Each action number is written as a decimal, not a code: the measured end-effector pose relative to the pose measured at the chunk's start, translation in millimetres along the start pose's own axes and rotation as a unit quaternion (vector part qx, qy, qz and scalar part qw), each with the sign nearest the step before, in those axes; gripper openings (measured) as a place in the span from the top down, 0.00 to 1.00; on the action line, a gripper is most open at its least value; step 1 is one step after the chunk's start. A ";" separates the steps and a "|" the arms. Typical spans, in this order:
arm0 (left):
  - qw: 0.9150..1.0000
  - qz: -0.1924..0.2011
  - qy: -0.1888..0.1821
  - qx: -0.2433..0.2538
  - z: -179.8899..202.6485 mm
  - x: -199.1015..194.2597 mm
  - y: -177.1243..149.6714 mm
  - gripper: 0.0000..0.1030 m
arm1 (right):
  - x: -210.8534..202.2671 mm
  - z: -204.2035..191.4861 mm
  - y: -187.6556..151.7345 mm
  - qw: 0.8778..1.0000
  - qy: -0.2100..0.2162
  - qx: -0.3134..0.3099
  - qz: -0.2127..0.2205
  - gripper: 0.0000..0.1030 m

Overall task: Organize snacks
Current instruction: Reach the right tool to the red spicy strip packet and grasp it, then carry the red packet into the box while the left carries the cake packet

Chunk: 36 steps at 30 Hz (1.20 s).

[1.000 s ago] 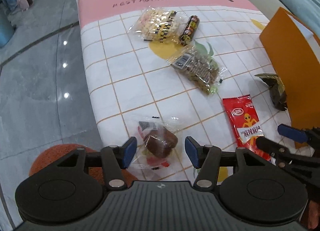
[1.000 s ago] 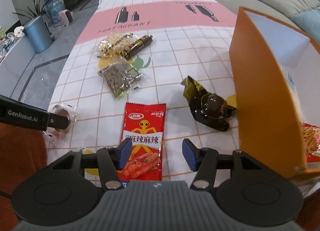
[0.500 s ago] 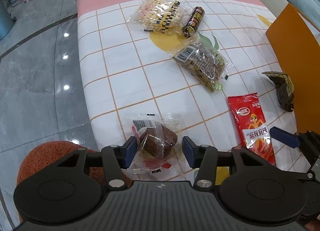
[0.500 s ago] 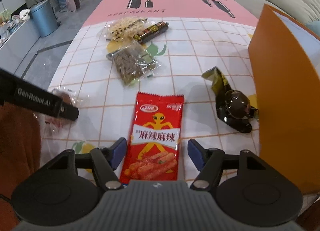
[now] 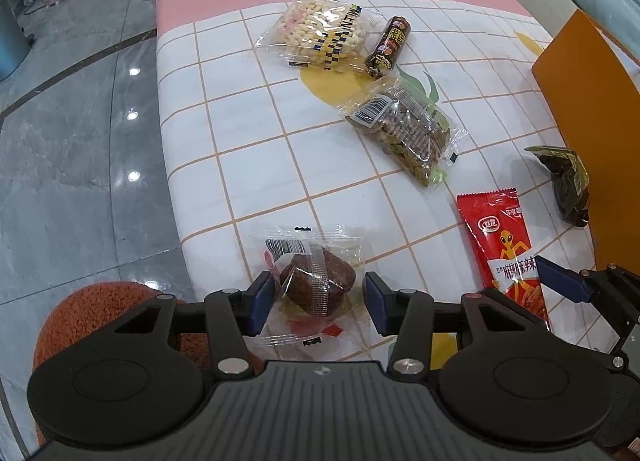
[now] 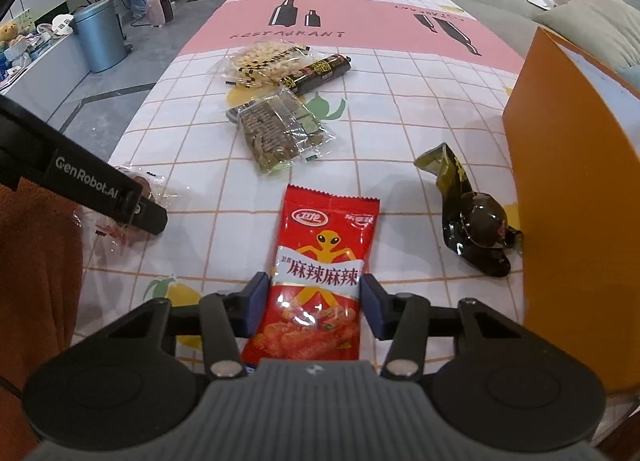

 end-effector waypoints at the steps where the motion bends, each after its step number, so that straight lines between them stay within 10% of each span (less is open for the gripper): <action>1: 1.000 0.000 -0.002 -0.002 -0.8 -0.1 -0.2 0.47 | -0.1 0.8 0.0 1.000 0.002 0.001 0.000 0.57; 10: 0.999 0.037 -0.011 0.001 1.3 -15.8 -6.0 0.51 | -12.3 5.2 -4.4 1.000 0.010 0.000 0.004 0.81; 36: 0.985 0.139 -0.073 0.068 86.4 -133.3 -22.9 0.51 | -150.6 51.8 -9.8 0.990 -0.001 0.044 0.132 0.82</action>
Point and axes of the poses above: each gripper's, at about its wrist camera, not at the fingertips, and x roughly the way its jaws point, z to its right, y to its top, the point moved 3 cm from there along x, roughly the way its jaws point, and after that the axes turned 15 degrees about -z, right-handed, at the moved point
